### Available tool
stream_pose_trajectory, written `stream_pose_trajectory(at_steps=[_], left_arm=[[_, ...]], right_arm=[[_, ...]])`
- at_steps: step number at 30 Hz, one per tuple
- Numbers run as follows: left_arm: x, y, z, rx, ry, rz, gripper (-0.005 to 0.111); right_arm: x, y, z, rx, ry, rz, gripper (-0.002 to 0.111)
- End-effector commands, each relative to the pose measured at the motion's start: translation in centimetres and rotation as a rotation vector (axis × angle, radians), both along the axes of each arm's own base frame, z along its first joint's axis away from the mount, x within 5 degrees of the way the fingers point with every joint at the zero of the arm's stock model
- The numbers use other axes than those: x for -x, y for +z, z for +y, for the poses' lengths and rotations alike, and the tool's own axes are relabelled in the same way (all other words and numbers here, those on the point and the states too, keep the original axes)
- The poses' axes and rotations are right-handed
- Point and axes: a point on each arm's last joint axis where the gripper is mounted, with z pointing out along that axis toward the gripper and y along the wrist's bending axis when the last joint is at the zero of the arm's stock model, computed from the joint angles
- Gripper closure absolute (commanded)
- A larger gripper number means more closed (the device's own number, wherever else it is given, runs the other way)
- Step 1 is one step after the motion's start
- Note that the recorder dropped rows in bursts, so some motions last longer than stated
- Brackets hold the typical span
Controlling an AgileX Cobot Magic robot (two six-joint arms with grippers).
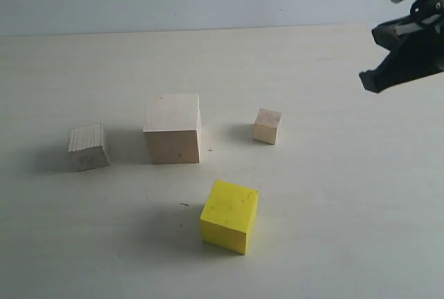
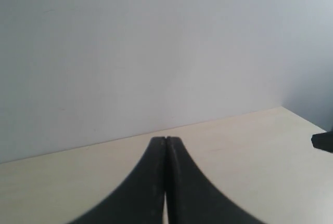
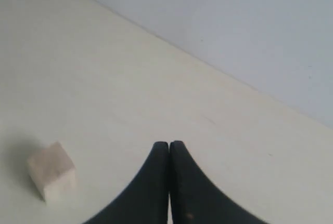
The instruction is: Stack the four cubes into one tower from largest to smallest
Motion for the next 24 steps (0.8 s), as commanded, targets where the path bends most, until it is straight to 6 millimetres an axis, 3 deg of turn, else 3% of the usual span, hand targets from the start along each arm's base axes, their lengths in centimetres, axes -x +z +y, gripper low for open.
stream_pose_trajectory(at_steps=[1, 2, 3, 4, 6, 9, 15, 17, 21, 24], left_arm=[[0.0, 0.1, 0.1, -0.007, 0.006, -0.022, 0.107], [0.0, 0.1, 0.1, -0.006, 0.007, -0.024, 0.107], [0.0, 0.1, 0.1, -0.006, 0.007, -0.024, 0.107], [0.0, 0.1, 0.1, -0.008, 0.005, -0.021, 0.107], [0.0, 0.1, 0.1, -0.009, 0.004, -0.019, 0.107], [0.0, 0.1, 0.1, -0.005, 0.003, -0.014, 0.107], [0.0, 0.1, 0.1, -0.005, 0.003, -0.014, 0.107], [0.0, 0.1, 0.1, -0.005, 0.003, -0.014, 0.107], [0.0, 0.1, 0.1, -0.005, 0.003, -0.014, 0.107], [0.0, 0.1, 0.1, -0.005, 0.003, -0.014, 0.107]], right_arm=[[0.0, 4.4, 0.5, -0.587, -0.163, -0.014, 0.108], [0.3, 5.7, 0.2, -0.978, -0.310, 0.055, 0.108], [0.5, 6.1, 0.0, -1.186, -0.389, 0.104, 0.108], [0.9, 6.7, -0.4, -1.532, -0.509, 0.196, 0.108], [1.4, 7.4, -0.6, -1.754, -0.557, 0.250, 0.108], [2.0, 8.4, -0.7, -1.946, -0.537, 0.289, 0.108], [2.5, 11.3, -0.5, -2.050, -0.242, 0.174, 0.108], [2.8, 12.6, -0.4, -1.892, -0.118, 0.012, 0.108], [4.2, 15.3, 1.2, -1.028, 0.247, -0.540, 0.108], [5.7, 15.0, 3.5, -0.328, 0.577, -0.827, 0.108]])
